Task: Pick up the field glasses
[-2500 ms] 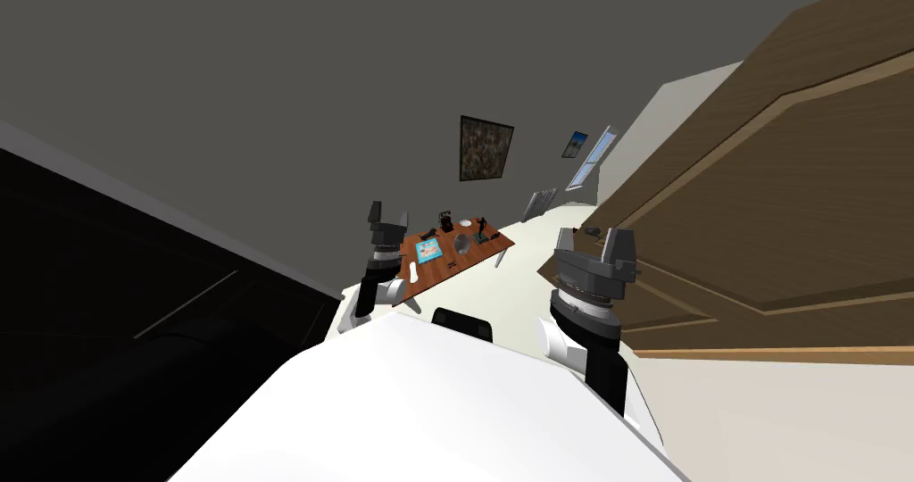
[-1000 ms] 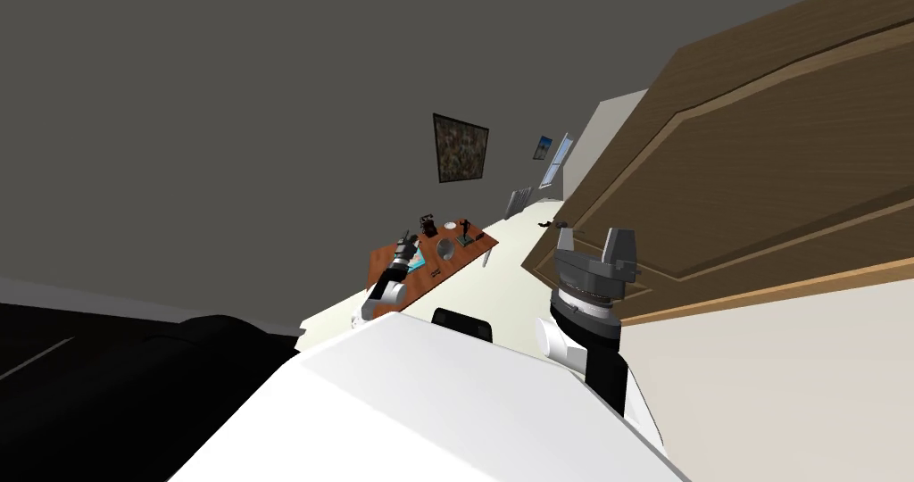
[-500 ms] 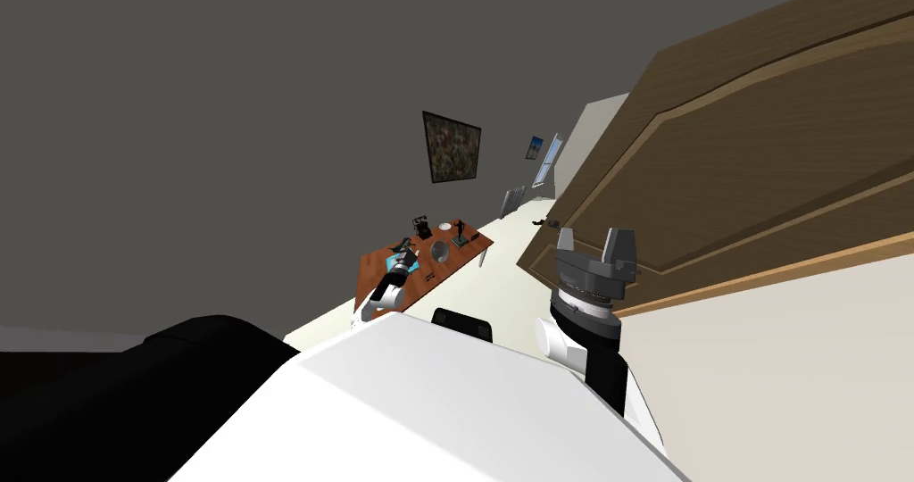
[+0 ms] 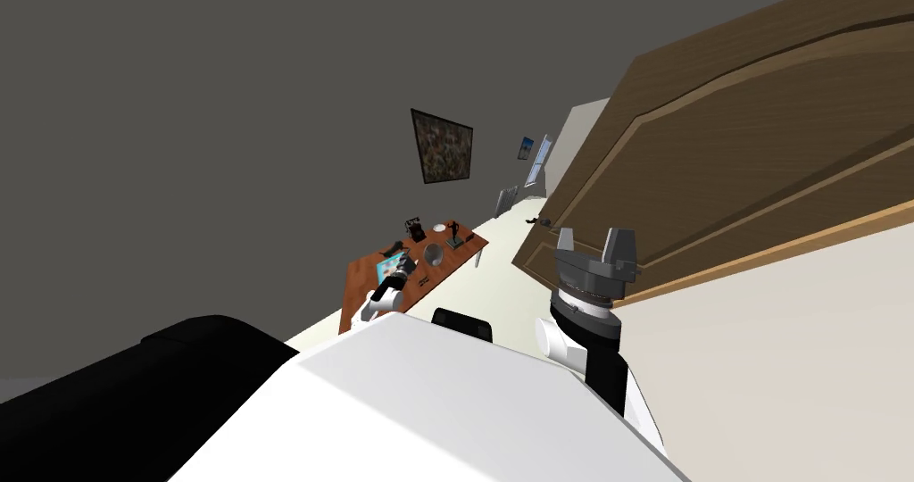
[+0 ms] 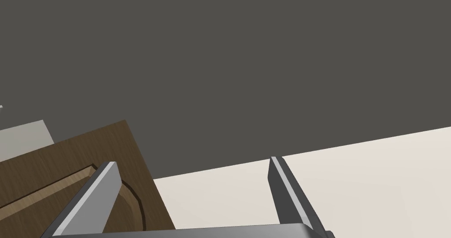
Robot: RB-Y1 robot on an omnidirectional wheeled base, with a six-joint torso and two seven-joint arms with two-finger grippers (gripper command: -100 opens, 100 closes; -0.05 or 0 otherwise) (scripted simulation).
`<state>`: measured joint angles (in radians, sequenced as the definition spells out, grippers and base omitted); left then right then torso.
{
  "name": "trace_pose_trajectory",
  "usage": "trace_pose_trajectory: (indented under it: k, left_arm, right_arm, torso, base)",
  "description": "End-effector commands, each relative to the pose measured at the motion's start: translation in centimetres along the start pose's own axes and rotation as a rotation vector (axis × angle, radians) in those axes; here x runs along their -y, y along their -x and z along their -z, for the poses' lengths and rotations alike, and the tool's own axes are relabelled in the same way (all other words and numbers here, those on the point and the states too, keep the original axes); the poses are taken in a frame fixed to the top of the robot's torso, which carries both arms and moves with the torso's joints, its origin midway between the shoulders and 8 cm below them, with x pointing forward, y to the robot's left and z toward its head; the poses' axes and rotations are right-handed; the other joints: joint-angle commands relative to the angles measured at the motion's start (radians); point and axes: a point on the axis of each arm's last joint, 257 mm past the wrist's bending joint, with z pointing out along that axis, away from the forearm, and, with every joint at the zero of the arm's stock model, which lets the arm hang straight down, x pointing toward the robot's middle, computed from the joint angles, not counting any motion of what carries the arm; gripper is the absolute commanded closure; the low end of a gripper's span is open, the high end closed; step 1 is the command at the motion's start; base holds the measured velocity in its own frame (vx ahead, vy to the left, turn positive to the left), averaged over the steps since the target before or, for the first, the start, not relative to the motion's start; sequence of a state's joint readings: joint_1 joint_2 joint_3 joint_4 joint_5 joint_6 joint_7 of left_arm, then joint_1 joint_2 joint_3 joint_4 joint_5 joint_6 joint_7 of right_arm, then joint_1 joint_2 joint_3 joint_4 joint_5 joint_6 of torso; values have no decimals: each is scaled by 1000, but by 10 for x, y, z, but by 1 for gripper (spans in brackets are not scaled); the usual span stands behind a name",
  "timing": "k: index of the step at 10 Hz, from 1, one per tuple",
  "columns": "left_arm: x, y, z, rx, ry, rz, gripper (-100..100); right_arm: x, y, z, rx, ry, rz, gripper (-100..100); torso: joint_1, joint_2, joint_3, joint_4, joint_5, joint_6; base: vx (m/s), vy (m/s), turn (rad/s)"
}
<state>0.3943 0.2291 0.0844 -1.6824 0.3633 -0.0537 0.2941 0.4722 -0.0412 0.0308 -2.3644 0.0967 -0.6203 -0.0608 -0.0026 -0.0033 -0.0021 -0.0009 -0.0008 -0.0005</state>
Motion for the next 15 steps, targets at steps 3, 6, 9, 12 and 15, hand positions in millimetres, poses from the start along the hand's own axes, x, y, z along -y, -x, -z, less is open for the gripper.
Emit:
trace_pose_trajectory:
  k: [3, 6, 9, 12, 15]
  left_arm:
    - [-58, 42, 9, 89, 146, 59, -100]
    - [-100, 80, 22, 170, 261, 114, -100]
    - [-123, 102, 33, 221, 325, 142, -100]
    - [-157, 137, 53, 306, 424, 196, -100]
    - [-177, 159, 69, 362, 481, 222, -100]
  right_arm:
    - [0, 0, 0, 0, 0, 0, 0]
    - [0, 0, 0, 0, 0, 0, 0]
    - [0, 0, 0, 0, 0, 0, 0]
    - [0, 0, 0, 0, 0, 0, 0]
    - [0, 0, 0, 0, 0, 0, 0]
  torso:
    - [0, -1, 0, 0, 0, 0]
    - [0, 0, 0, 0, 0, 0]
    - [0, 1, 0, 0, 0, 0]
    - [1, 1, 0, 0, 0, 0]
    - [0, 1, 0, 0, 0, 0]
  base:
    - [68, -28, -111]
    - [59, -24, -92]
    - [50, -17, -84]
    - [55, -18, -92]
    - [51, -14, -68]
